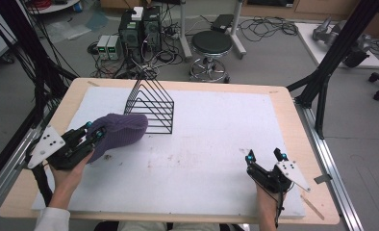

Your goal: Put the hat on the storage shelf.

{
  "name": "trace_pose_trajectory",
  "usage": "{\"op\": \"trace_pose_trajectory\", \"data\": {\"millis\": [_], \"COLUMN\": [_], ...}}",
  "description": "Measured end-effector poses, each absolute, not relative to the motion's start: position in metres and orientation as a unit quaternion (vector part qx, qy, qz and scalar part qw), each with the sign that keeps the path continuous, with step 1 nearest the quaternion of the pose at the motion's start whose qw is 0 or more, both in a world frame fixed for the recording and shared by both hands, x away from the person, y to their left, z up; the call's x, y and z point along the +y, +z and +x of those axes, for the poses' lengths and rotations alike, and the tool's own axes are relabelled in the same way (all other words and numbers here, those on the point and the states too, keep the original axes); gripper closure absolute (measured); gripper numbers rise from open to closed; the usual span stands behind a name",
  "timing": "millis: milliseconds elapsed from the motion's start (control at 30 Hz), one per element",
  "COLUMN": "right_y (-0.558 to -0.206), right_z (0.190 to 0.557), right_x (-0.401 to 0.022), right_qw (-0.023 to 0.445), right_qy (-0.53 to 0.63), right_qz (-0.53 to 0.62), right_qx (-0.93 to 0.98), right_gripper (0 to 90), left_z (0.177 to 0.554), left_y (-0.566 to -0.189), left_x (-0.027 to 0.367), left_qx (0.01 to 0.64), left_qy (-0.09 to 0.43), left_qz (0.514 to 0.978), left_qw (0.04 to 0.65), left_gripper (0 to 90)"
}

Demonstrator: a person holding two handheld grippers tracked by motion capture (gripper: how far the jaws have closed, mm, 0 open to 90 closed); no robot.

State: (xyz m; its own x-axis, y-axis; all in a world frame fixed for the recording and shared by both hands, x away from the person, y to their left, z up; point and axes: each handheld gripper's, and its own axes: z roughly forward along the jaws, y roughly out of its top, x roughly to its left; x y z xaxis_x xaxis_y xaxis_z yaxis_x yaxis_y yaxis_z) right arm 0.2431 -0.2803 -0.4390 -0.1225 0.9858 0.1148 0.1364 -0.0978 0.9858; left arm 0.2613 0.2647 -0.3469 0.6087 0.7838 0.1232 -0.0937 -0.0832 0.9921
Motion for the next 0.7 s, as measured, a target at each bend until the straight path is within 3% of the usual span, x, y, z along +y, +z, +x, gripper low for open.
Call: {"op": "trace_pose_trajectory", "data": {"millis": [467, 700], "right_y": [-0.439, -0.437], "right_z": [0.243, 0.241], "right_x": [-0.279, -0.275], "right_qw": [0.404, 0.413], "right_qy": [0.525, 0.533], "right_qz": [0.521, 0.501], "right_qx": [0.538, 0.543], "right_gripper": [8.7, 8.7], "left_z": [0.257, 0.255], "left_y": [-0.328, -0.313], "left_x": [0.257, 0.238], "left_qx": [0.241, 0.216], "left_qy": [0.356, 0.320], "left_qz": [0.584, 0.570], "left_qw": [0.689, 0.726], "left_gripper": [78.3, 78.3]}}
